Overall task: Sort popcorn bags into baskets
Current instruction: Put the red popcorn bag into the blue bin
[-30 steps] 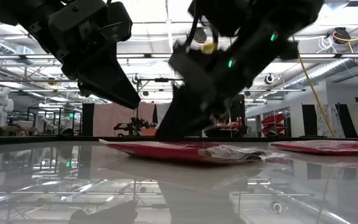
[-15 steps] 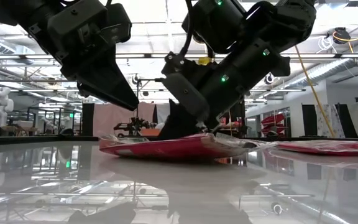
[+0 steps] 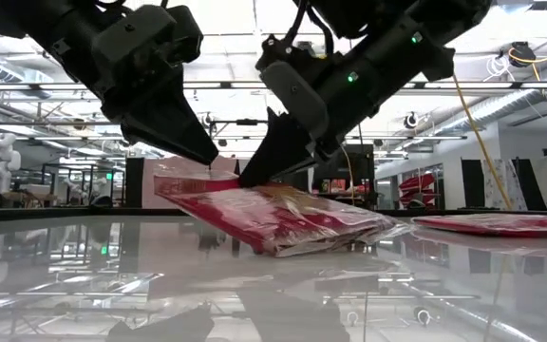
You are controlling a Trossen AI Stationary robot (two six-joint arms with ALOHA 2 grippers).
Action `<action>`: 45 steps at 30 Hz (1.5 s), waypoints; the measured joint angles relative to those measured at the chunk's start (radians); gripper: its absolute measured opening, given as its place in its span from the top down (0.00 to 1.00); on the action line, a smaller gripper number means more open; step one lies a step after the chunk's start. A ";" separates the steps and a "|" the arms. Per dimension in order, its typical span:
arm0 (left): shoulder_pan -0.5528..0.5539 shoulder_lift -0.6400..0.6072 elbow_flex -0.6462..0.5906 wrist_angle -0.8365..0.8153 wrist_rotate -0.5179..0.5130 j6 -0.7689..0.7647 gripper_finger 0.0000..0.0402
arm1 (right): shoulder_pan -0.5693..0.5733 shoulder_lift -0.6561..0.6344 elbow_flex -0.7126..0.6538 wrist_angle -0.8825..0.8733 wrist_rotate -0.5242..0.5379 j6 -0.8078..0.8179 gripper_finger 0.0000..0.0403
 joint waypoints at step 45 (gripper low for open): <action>0.040 -0.127 0.000 0.123 0.155 0.348 0.99 | 0.093 -0.405 0.003 -0.395 0.026 0.063 0.71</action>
